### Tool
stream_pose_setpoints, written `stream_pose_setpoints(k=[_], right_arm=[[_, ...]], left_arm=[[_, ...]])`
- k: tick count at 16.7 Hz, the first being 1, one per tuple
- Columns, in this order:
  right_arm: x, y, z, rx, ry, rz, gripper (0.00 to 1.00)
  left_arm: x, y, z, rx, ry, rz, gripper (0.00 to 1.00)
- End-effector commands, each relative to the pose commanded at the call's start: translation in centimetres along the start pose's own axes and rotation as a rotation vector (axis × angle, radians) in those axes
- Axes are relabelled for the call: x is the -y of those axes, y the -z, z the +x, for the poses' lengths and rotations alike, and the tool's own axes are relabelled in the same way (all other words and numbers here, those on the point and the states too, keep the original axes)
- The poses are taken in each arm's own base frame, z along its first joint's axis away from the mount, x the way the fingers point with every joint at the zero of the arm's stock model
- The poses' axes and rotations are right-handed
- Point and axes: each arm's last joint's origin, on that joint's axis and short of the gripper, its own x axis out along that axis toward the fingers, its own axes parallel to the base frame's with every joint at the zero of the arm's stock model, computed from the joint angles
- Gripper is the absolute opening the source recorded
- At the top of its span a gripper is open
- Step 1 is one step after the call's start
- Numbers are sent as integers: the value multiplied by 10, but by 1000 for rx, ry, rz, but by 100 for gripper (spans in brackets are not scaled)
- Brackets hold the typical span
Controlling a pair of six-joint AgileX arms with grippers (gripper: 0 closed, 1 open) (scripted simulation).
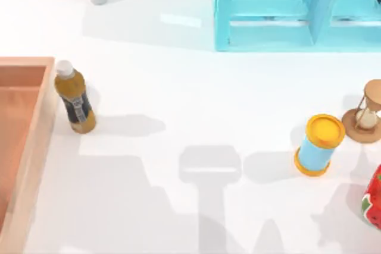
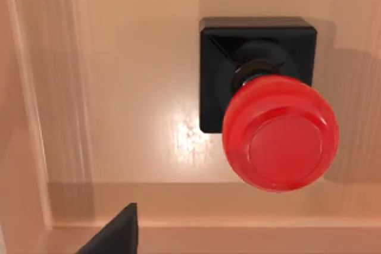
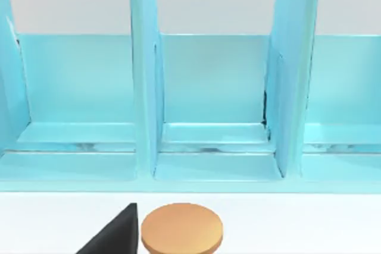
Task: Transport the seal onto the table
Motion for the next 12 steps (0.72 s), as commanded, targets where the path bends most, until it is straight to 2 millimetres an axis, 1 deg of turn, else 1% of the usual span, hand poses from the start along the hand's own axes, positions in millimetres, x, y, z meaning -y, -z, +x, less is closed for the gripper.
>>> stream_pose_setpoints(k=[3,6,8,10,12], right_arm=[[0,0,0,0,0,0,100],[0,0,0,0,0,0,100],[0,0,0,0,0,0,100],[0,0,0,0,0,0,100],[0,0,0,0,0,0,100]], left_arm=[[-1,-3,26,-2,1,-2,100],[-2,-5,62,11,-4,-2,100],[-2,-2,83,9,-3,-2,100],[-1,0,94,2,-1,-2,100],[-1,0,95,1,0,-2,100]])
